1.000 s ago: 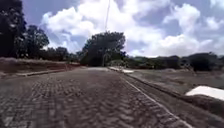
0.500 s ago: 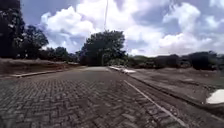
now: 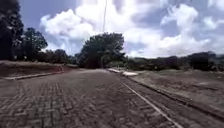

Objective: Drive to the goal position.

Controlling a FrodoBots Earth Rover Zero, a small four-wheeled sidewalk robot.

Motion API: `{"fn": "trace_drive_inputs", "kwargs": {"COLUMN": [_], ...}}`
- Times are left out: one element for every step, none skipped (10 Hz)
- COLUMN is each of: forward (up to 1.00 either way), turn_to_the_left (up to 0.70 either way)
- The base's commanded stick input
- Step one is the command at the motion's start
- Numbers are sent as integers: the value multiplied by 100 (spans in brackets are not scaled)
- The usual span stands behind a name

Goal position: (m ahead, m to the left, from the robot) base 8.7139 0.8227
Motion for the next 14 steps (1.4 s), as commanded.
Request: {"fn": "trace_drive_inputs", "kwargs": {"forward": [100, 100, 100, 100, 100, 100, 100, 100, 100, 100, 100, 100, 100, 100], "turn_to_the_left": [0, 0, 25, 2, 0, 0, 0, 0, 0, 0, 0, 0, 0, 0]}}
